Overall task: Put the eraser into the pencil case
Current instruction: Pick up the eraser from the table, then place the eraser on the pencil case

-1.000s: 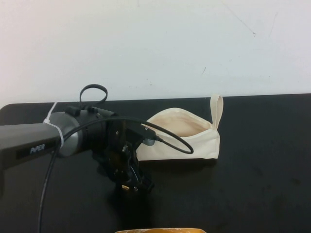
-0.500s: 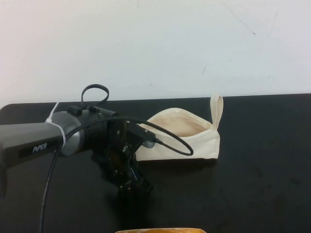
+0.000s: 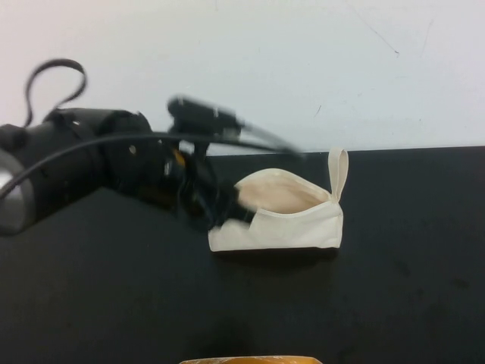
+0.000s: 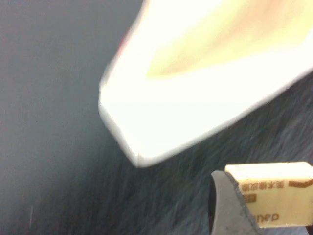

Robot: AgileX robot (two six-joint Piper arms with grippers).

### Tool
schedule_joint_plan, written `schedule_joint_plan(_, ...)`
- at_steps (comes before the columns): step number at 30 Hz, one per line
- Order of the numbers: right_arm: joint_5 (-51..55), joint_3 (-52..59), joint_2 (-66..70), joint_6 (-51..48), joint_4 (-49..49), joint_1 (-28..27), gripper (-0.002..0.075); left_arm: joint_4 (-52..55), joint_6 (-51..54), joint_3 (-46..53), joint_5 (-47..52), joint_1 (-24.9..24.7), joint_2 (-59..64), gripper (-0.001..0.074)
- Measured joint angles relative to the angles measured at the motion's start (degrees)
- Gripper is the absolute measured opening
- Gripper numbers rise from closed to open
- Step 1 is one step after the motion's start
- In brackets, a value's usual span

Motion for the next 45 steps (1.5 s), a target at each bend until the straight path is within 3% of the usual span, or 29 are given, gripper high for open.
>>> schedule_joint_plan(9, 0.0, 0.0, 0.0, 0.0, 0.0, 0.0, -0.0001, -13.9, 6.8, 0.0, -27.9, -1.7, 2.8, 0.0282)
schedule_joint_plan(16, 0.0, 0.0, 0.0, 0.0, 0.0, 0.0, -0.0001, -13.1, 12.8, 0.0, -36.6, -7.0, 9.3, 0.0282)
schedule_joint_plan(27, 0.0, 0.0, 0.0, 0.0, 0.0, 0.0, -0.0001, -13.6, 14.1, 0.0, -38.9, -7.3, 13.4, 0.0284)
schedule_joint_plan(33, 0.0, 0.0, 0.0, 0.0, 0.0, 0.0, -0.0001, -13.9, 14.1, 0.0, -37.8, -7.3, 13.3, 0.0419)
schedule_joint_plan(37, 0.0, 0.0, 0.0, 0.0, 0.0, 0.0, -0.0001, -13.9, 14.1, 0.0, -33.8, -7.2, 10.1, 0.0442)
schedule_joint_plan(40, 0.0, 0.0, 0.0, 0.0, 0.0, 0.0, -0.0001, -13.9, 14.1, 0.0, -31.1, -6.1, 5.7, 0.0415)
schedule_joint_plan(42, 0.0, 0.0, 0.0, 0.0, 0.0, 0.0, -0.0001, -13.9, 14.1, 0.0, -29.1, -4.7, 2.7, 0.035)
schedule_joint_plan(45, 0.0, 0.0, 0.0, 0.0, 0.0, 0.0, -0.0001, -13.9, 14.1, 0.0, -25.1, -2.3, -1.8, 0.0161)
